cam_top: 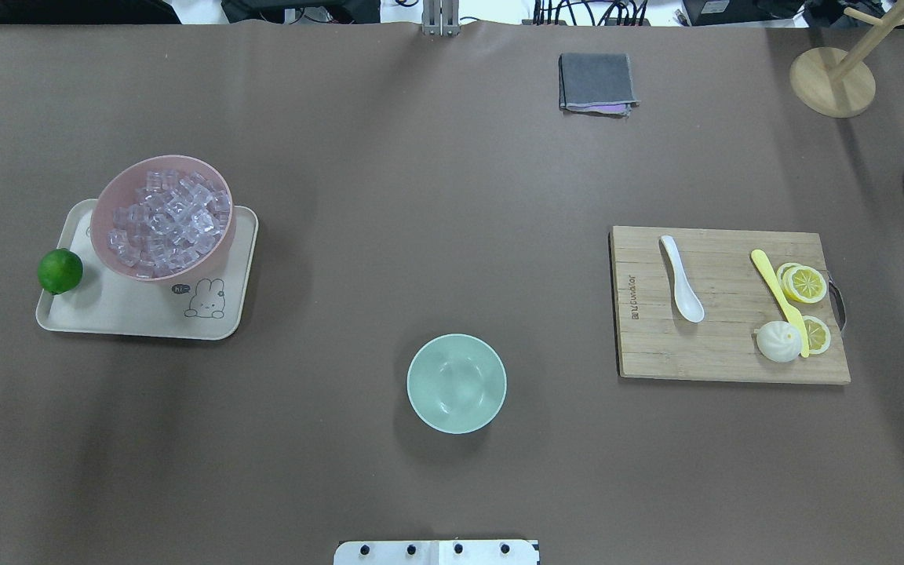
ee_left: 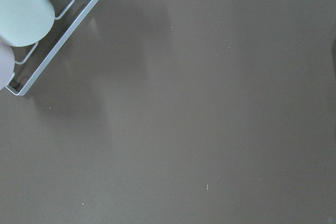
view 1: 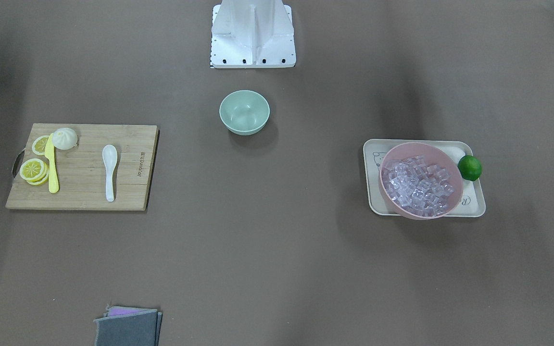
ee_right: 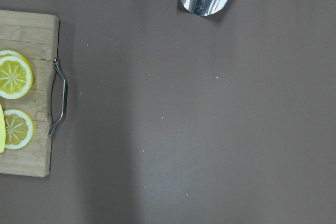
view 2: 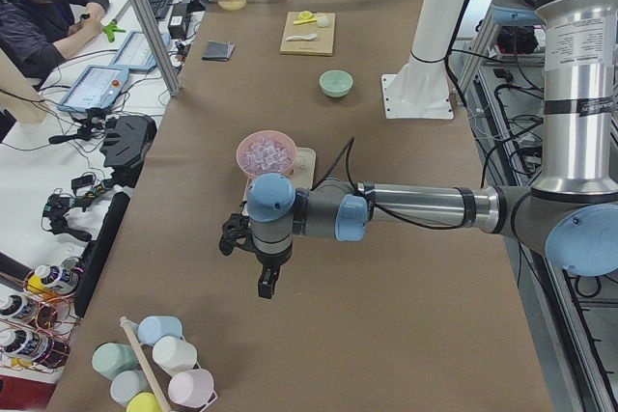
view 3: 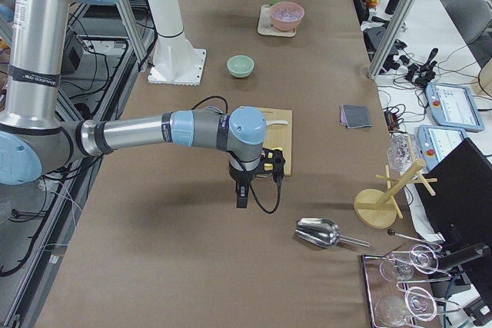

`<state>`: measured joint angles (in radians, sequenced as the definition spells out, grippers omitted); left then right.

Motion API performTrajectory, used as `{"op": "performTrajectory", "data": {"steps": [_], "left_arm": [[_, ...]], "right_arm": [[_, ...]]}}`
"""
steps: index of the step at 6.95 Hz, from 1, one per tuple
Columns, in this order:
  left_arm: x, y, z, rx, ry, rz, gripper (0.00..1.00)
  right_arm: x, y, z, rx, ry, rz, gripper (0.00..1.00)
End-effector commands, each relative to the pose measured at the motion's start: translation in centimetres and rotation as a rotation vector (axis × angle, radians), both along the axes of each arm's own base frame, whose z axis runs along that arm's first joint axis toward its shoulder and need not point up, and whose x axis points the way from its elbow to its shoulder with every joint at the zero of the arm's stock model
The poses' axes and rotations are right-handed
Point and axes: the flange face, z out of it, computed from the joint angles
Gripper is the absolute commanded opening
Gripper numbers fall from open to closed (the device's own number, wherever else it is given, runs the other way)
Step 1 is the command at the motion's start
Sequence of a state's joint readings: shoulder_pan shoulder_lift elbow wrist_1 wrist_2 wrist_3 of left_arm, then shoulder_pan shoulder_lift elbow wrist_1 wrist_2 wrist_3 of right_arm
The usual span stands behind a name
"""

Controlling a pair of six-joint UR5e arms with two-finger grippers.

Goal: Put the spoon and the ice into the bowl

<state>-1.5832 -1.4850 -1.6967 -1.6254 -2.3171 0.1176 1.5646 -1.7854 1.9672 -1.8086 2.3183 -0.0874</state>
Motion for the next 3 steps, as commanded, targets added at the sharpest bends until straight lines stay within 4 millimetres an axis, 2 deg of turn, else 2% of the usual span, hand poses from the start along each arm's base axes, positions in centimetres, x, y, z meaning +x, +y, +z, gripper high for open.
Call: {"op": "performTrajectory", "data": {"steps": [1,2,3], "left_arm": [[0.0,-0.7,-1.6,0.032,0.001,-0.002,0.98],[0.0,-1.4,-3.8,0.079,-0.002,-0.001,0.99],[0.0,-1.6,-5.1,0.106,0.001,-0.001,0.98]], "right_arm": [[0.0,-0.6,-1.8,0.045,-0.005,-0.004,1.0],[-0.1,-0.7,-3.8,0.086,-0.011,-0.003,1.0],[-0.1,-0.7,-5.0,0.112,-0.012,-0.004,1.0]]}}
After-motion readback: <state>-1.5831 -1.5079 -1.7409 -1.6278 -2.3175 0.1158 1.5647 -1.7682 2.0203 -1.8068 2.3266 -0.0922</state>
